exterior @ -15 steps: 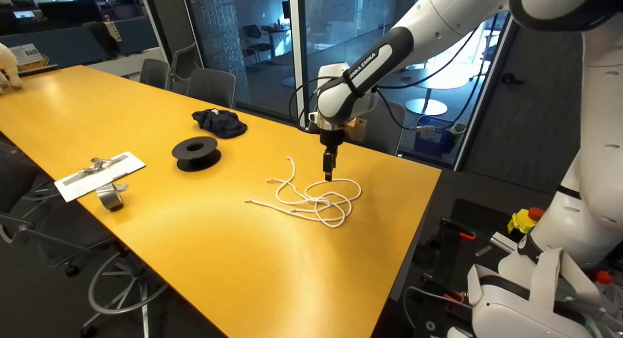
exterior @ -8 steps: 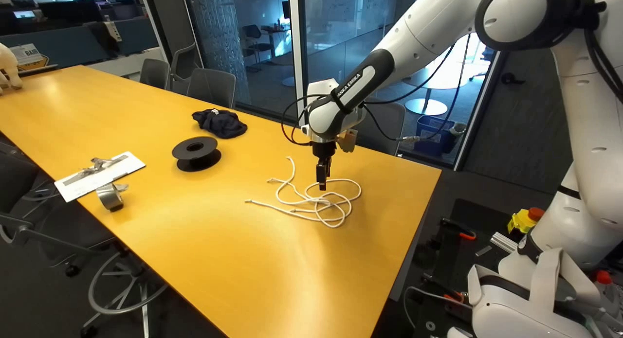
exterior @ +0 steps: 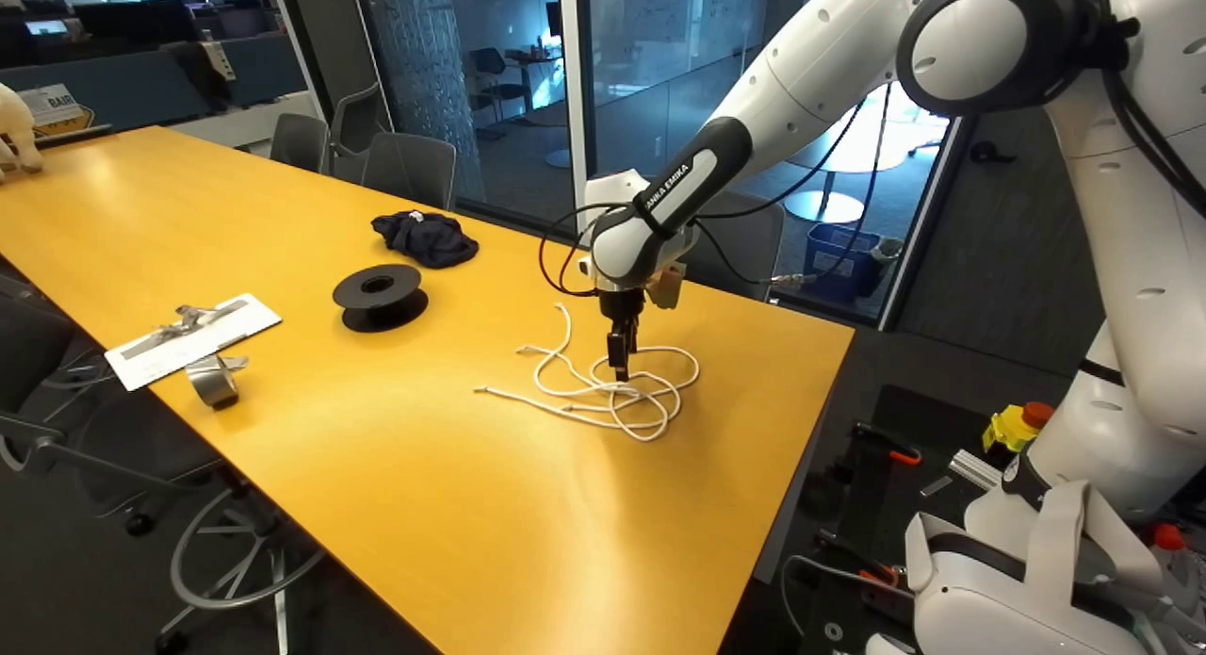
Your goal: Separate the two white ropes
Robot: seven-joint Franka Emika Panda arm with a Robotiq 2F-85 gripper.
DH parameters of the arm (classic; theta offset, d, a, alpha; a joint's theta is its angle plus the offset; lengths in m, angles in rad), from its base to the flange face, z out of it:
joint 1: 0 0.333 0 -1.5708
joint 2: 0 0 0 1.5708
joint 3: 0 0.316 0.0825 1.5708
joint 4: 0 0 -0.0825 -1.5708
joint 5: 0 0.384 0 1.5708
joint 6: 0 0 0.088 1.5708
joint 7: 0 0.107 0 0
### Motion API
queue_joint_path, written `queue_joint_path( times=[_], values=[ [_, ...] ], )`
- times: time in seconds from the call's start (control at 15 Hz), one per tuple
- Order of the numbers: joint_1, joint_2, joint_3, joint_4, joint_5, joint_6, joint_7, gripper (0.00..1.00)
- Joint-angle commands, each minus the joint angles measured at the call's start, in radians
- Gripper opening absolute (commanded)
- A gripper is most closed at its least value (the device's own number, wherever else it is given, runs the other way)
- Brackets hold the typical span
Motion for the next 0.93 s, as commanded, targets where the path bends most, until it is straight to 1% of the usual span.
queue_joint_path(
  times=[0.0,0.47,0.87],
  values=[
    [0.000,0.028,0.015,0.034,-0.020,0.000,0.031,1.00],
    [-0.002,0.063,0.019,0.041,-0.022,0.020,0.030,1.00],
    [-0.002,0.086,0.019,0.054,-0.028,0.015,0.030,1.00]
  ],
)
